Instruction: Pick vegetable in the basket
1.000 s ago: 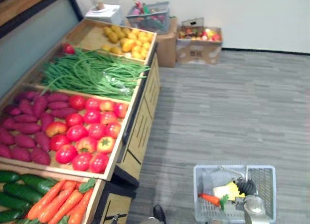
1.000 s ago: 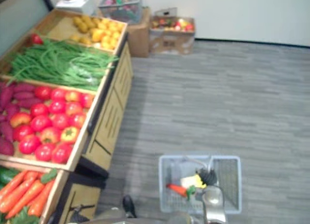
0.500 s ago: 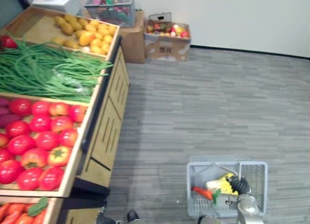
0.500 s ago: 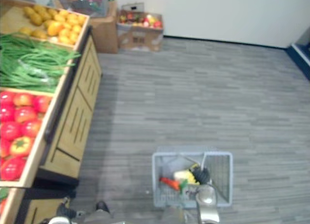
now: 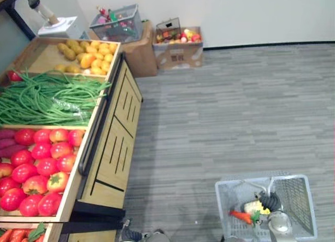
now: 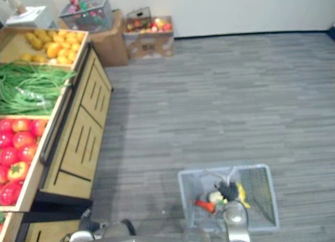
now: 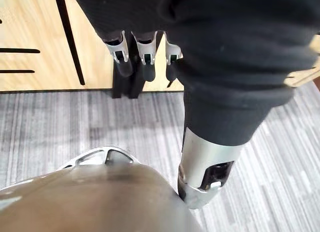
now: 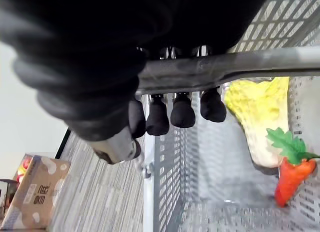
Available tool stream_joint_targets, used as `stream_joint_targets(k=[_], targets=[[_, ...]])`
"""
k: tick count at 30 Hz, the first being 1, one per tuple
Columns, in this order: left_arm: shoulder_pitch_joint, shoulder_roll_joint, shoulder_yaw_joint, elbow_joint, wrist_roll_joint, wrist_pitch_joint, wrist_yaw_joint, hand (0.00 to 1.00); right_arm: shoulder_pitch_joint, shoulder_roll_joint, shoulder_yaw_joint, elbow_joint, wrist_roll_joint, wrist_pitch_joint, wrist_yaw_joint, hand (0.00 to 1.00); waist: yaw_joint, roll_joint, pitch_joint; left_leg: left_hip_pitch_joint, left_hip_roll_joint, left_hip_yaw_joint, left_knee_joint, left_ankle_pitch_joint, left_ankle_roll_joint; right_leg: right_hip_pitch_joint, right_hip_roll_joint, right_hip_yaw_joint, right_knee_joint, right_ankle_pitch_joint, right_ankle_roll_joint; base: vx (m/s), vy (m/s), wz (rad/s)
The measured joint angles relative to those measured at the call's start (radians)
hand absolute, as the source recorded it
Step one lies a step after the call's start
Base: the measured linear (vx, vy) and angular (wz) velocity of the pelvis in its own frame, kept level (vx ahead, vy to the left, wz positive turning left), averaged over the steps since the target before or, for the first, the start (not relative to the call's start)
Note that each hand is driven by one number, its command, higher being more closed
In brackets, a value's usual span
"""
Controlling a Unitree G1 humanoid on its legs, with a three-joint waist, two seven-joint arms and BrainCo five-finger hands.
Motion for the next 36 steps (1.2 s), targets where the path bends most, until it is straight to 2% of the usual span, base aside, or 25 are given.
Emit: stream_joint_targets(k=[2, 4, 7, 10, 11, 12, 13, 14, 16, 18, 21, 26, 30, 34, 36], targets=[[0.000, -0.001, 0.001, 0.003, 0.000, 0.003, 0.001, 0.00, 0.005, 0.003, -0.002, 0.000, -0.002, 0.000, 0.000, 1.00, 0.014, -0.002, -0.002, 0.027, -0.035, -0.001, -0.068, 0.001, 0.001, 0.004, -0.010, 0.009, -0.034, 0.023, 0.013, 0.02, 0.137, -0.10], [0.000, -0.002, -0.002, 0.007, 0.002, 0.016, 0.007, 0.00, 0.006, 0.005, -0.002, 0.001, -0.002, 0.000, 0.000, 1.00, 0.015, 0.001, -0.004, 0.038, -0.056, -0.006, -0.108, 0.001, 0.002, 0.007, -0.015, 0.007, -0.053, 0.036, 0.021, -0.02, 0.084, 0.00], [0.000, -0.002, -0.007, 0.007, 0.006, 0.022, 0.008, 0.00, 0.013, 0.006, -0.002, 0.002, -0.002, 0.000, 0.000, 1.00, 0.006, 0.002, -0.005, 0.037, -0.060, -0.038, -0.113, 0.001, 0.002, 0.017, -0.017, -0.011, -0.052, 0.037, 0.022, -0.04, 0.026, 0.20], [0.004, -0.007, -0.021, 0.011, 0.010, 0.024, 0.009, 0.00, 0.015, 0.006, -0.004, 0.006, -0.002, 0.000, 0.000, 1.00, 0.007, 0.016, -0.015, 0.057, -0.064, -0.055, -0.165, 0.006, 0.008, -0.003, -0.016, -0.019, -0.014, 0.028, 0.015, -0.06, 0.037, 0.03], [0.002, -0.006, -0.021, 0.015, 0.011, 0.024, 0.009, 0.00, -0.003, 0.009, -0.002, 0.006, -0.003, -0.002, 0.000, 1.00, 0.009, 0.001, -0.008, 0.059, -0.081, -0.058, -0.187, 0.001, 0.015, -0.054, -0.047, -0.011, 0.081, -0.013, 0.023, -0.09, 0.073, -0.07], [0.001, -0.005, -0.021, 0.015, 0.011, 0.025, 0.010, 0.00, -0.007, 0.010, -0.002, 0.007, -0.003, -0.002, 0.000, 1.00, 0.009, 0.001, -0.007, 0.060, -0.087, -0.058, -0.194, -0.004, 0.017, -0.076, -0.063, -0.006, 0.131, -0.027, 0.025, -0.19, 0.125, 0.03], [0.010, 0.020, -0.039, 0.014, 0.003, 0.029, 0.019, 0.00, -0.018, 0.045, 0.000, 0.041, -0.038, -0.002, 0.000, 1.00, 0.018, -0.024, -0.023, 0.096, -0.119, -0.075, -0.231, 0.009, 0.027, -0.115, -0.104, 0.048, 0.243, -0.031, 0.024, -0.15, 0.067, 0.18], [0.007, 0.030, -0.038, 0.013, -0.006, 0.029, 0.020, 0.00, -0.022, 0.047, 0.000, 0.046, -0.038, -0.002, 0.000, 1.00, 0.018, -0.044, -0.023, 0.081, -0.127, -0.083, -0.246, 0.017, 0.032, -0.099, -0.103, 0.044, 0.183, -0.031, 0.024, -0.14, 0.052, 0.17], [0.009, 0.032, -0.035, 0.016, -0.011, 0.031, 0.026, 0.00, -0.025, 0.047, 0.000, 0.049, -0.038, -0.001, 0.000, 1.00, 0.020, -0.052, -0.023, 0.064, -0.142, -0.087, -0.246, 0.025, 0.040, -0.095, -0.103, 0.046, 0.147, -0.024, 0.037, -0.06, 0.012, 0.12], [0.014, 0.029, -0.030, 0.016, -0.013, 0.033, 0.032, 0.00, -0.017, 0.048, -0.006, 0.077, -0.036, -0.001, 0.000, 1.00, 0.017, -0.050, -0.025, 0.071, -0.148, -0.113, -0.246, 0.032, 0.050, -0.048, -0.096, 0.032, 0.086, -0.011, 0.057, -0.04, 0.017, 0.29], [0.010, 0.019, 0.000, 0.016, -0.047, 0.027, 0.026, 0.00, -0.010, 0.064, -0.027, 0.128, -0.026, 0.003, 0.000, 1.00, 0.019, -0.047, -0.038, 0.062, -0.142, -0.159, -0.247, 0.032, 0.044, 0.022, -0.063, -0.006, -0.021, 0.010, 0.054, 0.00, -0.043, 0.44], [0.014, 0.020, 0.002, 0.049, -0.055, 0.027, 0.004, 0.00, -0.029, 0.077, -0.048, 0.164, -0.017, 0.003, 0.001, 1.00, 0.023, -0.046, -0.040, 0.049, -0.136, -0.170, -0.247, 0.041, 0.049, 0.021, -0.050, -0.013, -0.023, 0.008, 0.049, 0.05, -0.059, 0.09], [0.010, 0.022, 0.004, 0.057, -0.055, 0.023, -0.012, 0.00, -0.025, 0.082, -0.095, 0.207, 0.056, 0.000, 0.001, 1.00, 0.021, -0.048, -0.041, 0.068, -0.137, -0.169, -0.246, 0.041, 0.049, 0.042, -0.048, -0.011, -0.031, 0.010, 0.051, 0.08, -0.044, -0.01], [0.003, 0.018, 0.042, 0.099, -0.133, 0.022, -0.035, 0.00, -0.027, 0.089, -0.202, 0.342, 0.182, -0.016, 0.009, 1.00, 0.018, -0.045, -0.051, 0.079, -0.137, -0.166, -0.246, 0.040, 0.047, 0.060, -0.044, -0.010, -0.049, 0.008, 0.049, 0.05, -0.045, -0.03], [0.003, 0.017, 0.050, 0.106, -0.137, 0.021, -0.039, 0.00, -0.026, 0.090, -0.223, 0.392, 0.203, -0.016, 0.015, 1.00, 0.017, -0.044, -0.051, 0.092, -0.137, -0.165, -0.246, 0.039, 0.046, 0.074, -0.044, -0.010, -0.053, 0.008, 0.049, 0.02, -0.027, -0.03]])
